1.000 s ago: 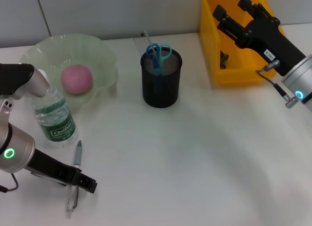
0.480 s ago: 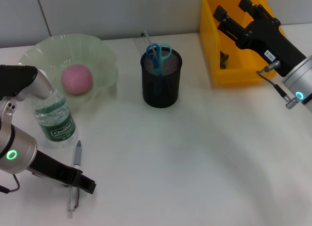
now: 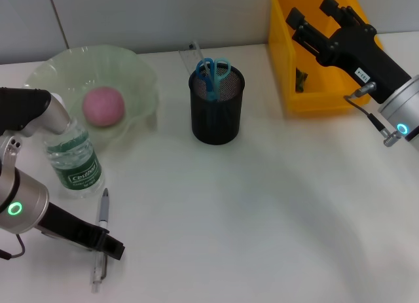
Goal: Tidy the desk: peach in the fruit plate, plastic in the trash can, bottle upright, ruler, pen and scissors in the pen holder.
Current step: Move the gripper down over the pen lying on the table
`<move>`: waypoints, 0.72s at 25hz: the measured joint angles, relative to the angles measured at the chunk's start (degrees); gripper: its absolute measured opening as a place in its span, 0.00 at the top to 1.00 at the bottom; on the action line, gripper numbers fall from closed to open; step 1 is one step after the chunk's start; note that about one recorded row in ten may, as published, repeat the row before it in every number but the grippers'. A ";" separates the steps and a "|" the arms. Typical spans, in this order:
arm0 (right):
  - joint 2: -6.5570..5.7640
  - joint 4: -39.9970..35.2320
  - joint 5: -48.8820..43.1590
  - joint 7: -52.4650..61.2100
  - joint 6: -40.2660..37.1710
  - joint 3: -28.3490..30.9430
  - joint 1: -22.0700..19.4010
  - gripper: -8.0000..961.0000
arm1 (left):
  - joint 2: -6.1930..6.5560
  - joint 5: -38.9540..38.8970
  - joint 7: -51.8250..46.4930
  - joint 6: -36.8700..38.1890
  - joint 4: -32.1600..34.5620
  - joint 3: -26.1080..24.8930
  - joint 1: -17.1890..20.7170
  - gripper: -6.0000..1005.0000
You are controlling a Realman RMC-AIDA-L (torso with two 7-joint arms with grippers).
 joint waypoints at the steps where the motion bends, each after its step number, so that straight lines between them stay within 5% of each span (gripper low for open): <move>1: 0.00 0.00 0.00 0.09 -0.02 0.01 0.00 0.14 | 0.01 0.00 0.01 0.00 0.00 0.05 0.00 0.37; 18: -0.01 0.00 -0.09 0.48 -0.04 0.02 0.15 0.14 | 0.25 -0.67 1.10 3.09 2.73 -3.44 -0.62 0.44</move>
